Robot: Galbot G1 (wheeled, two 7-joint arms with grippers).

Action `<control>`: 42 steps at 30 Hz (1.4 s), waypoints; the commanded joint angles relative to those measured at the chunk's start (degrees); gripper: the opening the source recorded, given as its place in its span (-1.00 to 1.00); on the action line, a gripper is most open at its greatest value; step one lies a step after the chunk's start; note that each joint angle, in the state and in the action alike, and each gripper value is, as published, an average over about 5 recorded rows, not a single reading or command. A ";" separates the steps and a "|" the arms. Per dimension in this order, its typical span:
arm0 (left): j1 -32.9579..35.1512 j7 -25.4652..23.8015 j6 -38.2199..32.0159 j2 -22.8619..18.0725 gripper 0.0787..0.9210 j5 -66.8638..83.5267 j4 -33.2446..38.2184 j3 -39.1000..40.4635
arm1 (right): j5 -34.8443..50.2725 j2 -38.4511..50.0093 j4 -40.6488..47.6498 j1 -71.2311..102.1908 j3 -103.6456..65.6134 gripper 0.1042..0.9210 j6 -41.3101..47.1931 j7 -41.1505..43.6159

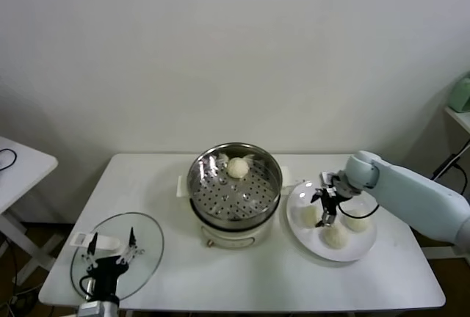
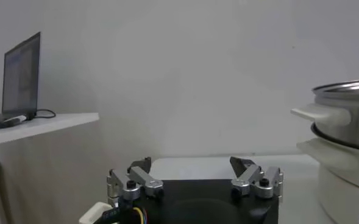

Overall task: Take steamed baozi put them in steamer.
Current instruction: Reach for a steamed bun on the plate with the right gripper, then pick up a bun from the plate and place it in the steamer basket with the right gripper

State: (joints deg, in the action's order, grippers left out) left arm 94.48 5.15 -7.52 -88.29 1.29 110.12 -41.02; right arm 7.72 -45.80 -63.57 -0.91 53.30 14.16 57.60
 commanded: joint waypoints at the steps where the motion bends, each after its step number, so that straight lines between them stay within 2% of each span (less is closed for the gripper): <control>1: -0.06 0.02 0.09 0.03 0.77 0.19 -0.02 -0.05 | -0.50 -1.73 2.79 0.30 -0.02 0.76 -0.11 0.71; 8: -0.07 0.02 0.13 0.04 0.77 0.21 -0.04 -0.22 | -0.07 -2.15 2.78 0.33 0.16 0.75 -0.08 1.63; 15: -0.11 0.03 0.30 -0.01 0.77 0.17 0.08 -0.22 | 0.03 -1.69 2.57 0.33 0.08 0.50 -0.08 1.93; 22: -0.03 -0.02 0.35 -0.06 0.77 0.16 0.11 -0.20 | 1.71 -1.05 2.00 -0.49 0.01 0.47 0.27 1.67; 28: 0.02 -0.03 0.40 0.06 0.77 0.25 0.32 -0.24 | 8.77 0.78 1.10 -7.69 2.88 0.47 1.25 1.67; 34: -0.06 -0.03 1.05 0.08 0.77 0.22 1.07 -0.09 | 18.21 1.96 2.41 -22.90 11.68 0.48 1.03 3.33; 42: 0.10 -0.18 1.21 0.07 0.77 0.20 1.79 0.23 | 29.00 -2.03 3.55 -40.77 25.14 0.49 -0.49 4.82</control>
State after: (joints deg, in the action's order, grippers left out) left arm 94.55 5.00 -6.49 -88.28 1.55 111.63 -40.84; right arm 24.33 -45.51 -60.95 -22.31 65.73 14.49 61.13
